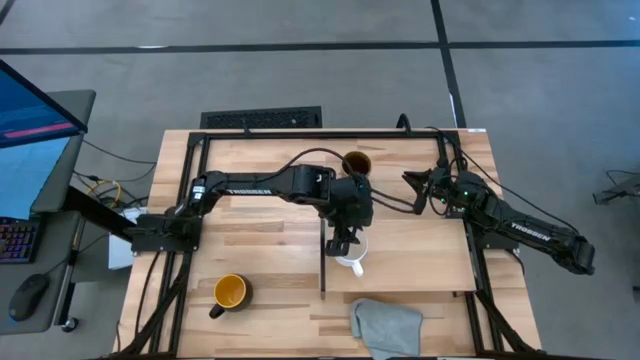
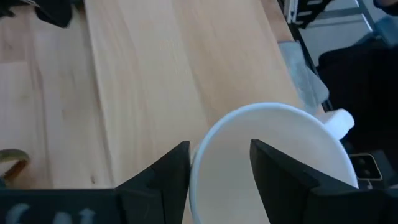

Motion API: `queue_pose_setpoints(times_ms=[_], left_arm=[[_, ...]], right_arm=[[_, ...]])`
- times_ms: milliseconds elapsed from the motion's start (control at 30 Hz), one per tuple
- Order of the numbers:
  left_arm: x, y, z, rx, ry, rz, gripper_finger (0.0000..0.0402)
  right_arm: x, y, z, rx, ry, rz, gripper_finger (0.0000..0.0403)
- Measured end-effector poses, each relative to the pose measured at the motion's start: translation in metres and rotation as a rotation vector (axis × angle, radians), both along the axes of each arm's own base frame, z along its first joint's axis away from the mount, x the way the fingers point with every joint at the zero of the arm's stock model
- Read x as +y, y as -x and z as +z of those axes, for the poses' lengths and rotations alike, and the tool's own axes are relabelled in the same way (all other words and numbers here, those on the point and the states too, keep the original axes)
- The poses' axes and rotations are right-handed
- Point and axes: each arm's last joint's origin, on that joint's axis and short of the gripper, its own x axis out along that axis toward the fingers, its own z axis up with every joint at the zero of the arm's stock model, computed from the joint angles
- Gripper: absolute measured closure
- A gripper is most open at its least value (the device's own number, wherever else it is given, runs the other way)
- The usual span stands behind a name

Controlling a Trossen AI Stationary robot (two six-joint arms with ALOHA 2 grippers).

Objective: Stack small to large cups/mugs on shelf
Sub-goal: Put the white mug on the shelf

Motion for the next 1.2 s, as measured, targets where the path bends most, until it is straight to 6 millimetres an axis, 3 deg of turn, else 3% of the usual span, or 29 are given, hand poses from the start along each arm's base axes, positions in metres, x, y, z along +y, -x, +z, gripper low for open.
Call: queue_pose_setpoints(times_ms=[300, 700, 1200], left_arm=[[-0.012, 0.006, -0.004, 0.064, -0.013, -0.033, 0.0244], [-0.004, 0.005, -0.004, 0.08, -0.037, 0.125, 0.0244], [-0.006, 0.008, -0.006, 0.12, -0.021, 0.139, 0.0244]], right_arm=[[0.0, 0.0, 0.0, 0.0, 0.0, 0.0, 0.0326], [0.0, 0.0, 0.0, 0.0, 0.0, 0.0, 0.0326], [0.0, 0.0, 0.0, 0.0, 0.0, 0.0, 0.0326]])
